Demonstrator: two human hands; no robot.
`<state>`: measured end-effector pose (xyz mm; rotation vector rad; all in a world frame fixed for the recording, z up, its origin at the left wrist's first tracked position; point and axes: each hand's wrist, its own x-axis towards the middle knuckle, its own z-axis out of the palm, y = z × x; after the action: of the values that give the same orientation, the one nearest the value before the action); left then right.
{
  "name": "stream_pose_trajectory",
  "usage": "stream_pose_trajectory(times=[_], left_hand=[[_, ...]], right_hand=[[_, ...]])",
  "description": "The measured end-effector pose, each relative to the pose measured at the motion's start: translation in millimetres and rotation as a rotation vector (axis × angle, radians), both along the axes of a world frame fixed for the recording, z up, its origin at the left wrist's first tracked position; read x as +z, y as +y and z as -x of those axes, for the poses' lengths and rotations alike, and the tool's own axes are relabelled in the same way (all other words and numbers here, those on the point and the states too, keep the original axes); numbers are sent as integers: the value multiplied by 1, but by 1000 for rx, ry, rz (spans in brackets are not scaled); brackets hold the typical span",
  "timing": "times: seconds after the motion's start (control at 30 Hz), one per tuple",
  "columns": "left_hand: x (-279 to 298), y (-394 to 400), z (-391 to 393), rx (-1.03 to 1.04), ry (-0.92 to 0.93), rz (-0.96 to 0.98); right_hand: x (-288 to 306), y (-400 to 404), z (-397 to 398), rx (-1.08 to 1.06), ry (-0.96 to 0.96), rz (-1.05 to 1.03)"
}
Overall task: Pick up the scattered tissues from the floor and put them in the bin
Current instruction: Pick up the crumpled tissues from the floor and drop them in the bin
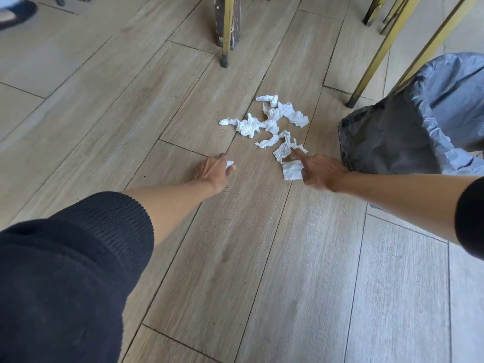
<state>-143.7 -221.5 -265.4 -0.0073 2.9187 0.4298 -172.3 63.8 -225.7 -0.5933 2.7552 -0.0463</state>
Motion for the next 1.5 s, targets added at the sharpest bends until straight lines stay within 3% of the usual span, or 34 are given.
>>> stream_pose_trajectory(times=[0.17,0.43,0.77,0.93,1.3,1.5], left_hand=[[11,-5,-12,-73,9,9],[49,-3,-17,-150,-33,99],[122,32,-29,-231,-138,135],[159,55,-36,-253,-134,73],[233,110,-32,145,110,-295],[269,181,-31,189,-145,-633]], right_hand=[[-21,-3,-9,-111,-122,-79],[-10,-6,-22,-4,-226,-133],[70,-7,-38,155,-196,65],[112,-9,-47,191,-40,46],[190,2,-38,0,313,335],[221,54,-23,-353,292,443]])
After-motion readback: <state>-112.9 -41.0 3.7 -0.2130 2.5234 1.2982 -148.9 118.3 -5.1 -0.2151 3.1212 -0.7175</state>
